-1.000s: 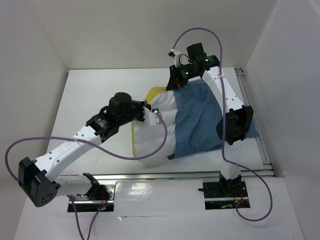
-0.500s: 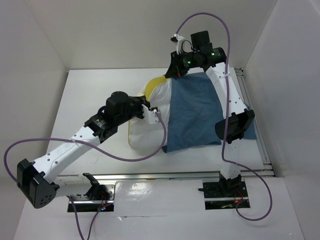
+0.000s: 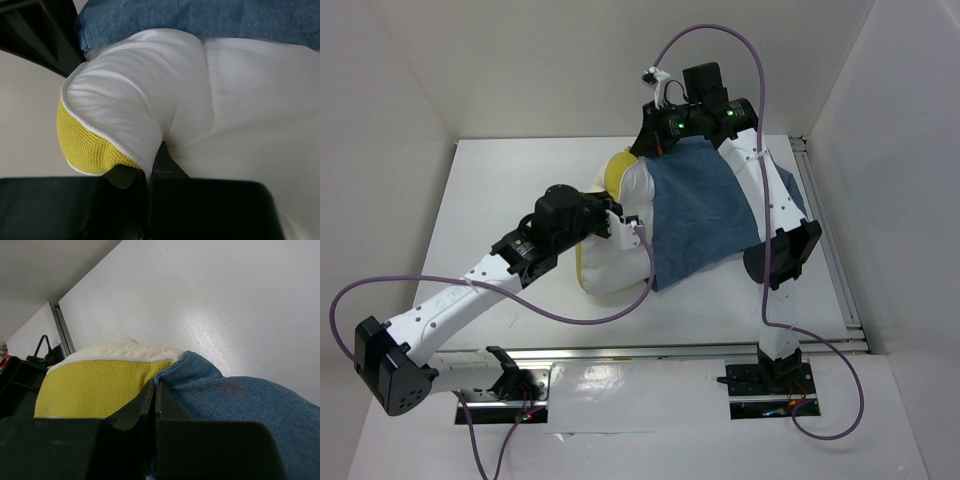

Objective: Put the pillow into the pillowcase

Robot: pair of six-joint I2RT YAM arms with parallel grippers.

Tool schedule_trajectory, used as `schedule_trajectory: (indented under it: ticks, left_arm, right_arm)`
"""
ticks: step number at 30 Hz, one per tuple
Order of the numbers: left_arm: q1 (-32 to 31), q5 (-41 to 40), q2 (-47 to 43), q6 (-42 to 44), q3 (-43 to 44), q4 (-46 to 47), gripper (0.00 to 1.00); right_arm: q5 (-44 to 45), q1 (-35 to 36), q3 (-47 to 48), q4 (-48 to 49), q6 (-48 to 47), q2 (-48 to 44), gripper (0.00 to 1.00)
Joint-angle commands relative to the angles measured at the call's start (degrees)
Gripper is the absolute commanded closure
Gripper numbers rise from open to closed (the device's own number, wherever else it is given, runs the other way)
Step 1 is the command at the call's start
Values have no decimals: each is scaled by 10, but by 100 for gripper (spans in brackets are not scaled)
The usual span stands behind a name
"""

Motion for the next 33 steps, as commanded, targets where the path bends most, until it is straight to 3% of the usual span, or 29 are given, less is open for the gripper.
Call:
schedule_trajectory:
  ticks: [1,14,20,25,33]
  left_arm:
    - [-13,26,16,32,6,101,100]
    - [-29,16,16,50,6,101,100]
    - [-40,9,10,60,0,101,100]
    - [-45,9,10,71,0,101,100]
    - [-56,3,10,76,0,101,100]
  right_arm:
    - [-121,56,18,23,41,-32,99]
    - [-96,61,30,76,64,-44,97]
    - [-72,1,-27,130,89,-70,96]
    - [-107,-62,-32,141,139,-70,96]
    - [-169,-115,-72,163,184,-77,85]
